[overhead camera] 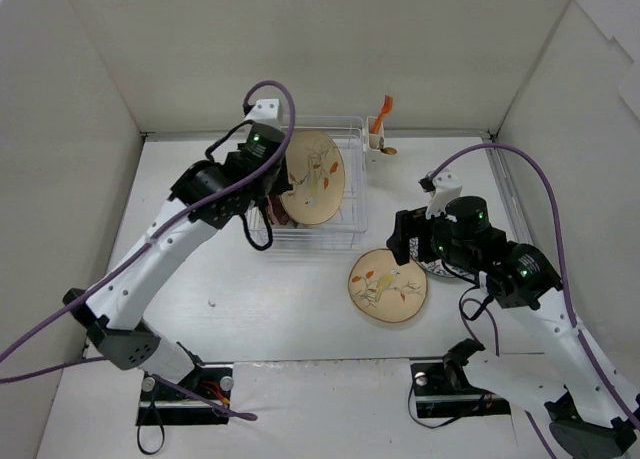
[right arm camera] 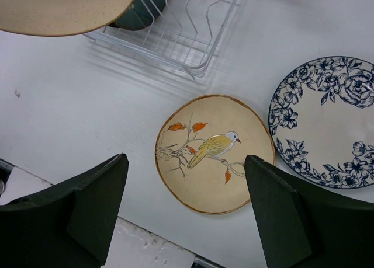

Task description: Load the bowls into the dish rack

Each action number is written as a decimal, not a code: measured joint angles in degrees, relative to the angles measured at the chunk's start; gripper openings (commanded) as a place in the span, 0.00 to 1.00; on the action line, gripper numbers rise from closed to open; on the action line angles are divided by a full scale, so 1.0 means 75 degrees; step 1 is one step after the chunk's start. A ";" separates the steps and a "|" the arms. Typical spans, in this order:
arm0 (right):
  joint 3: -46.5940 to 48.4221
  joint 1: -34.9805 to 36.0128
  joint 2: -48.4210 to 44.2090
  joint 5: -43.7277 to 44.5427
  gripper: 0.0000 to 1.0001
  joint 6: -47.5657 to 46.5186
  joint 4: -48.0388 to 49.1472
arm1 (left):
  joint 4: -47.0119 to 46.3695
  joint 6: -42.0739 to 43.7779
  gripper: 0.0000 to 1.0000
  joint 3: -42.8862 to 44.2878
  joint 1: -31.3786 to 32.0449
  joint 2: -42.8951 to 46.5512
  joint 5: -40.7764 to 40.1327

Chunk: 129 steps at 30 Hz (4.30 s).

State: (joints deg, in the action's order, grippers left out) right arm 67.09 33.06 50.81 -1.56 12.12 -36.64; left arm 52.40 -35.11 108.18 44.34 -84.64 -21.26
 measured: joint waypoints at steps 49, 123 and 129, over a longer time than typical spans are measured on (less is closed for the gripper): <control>-0.0216 -0.0055 -0.0562 0.0836 0.79 0.0227 -0.0364 | -0.1716 0.3579 0.00 0.2742 0.0283 -0.5039 -0.3646; -0.1116 0.4007 0.4380 0.1667 0.75 0.0734 -0.0184 | 0.0224 -0.1789 0.99 -0.6021 -0.0851 0.5761 0.0711; -0.1005 0.4505 0.6100 0.2334 0.72 0.1166 0.0050 | 0.0490 -0.1772 0.99 -0.6277 -0.0968 0.6207 0.0627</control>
State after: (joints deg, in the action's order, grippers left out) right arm 59.55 66.85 96.55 15.94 20.86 -36.27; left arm 56.07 -48.40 61.10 37.08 -38.09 -16.56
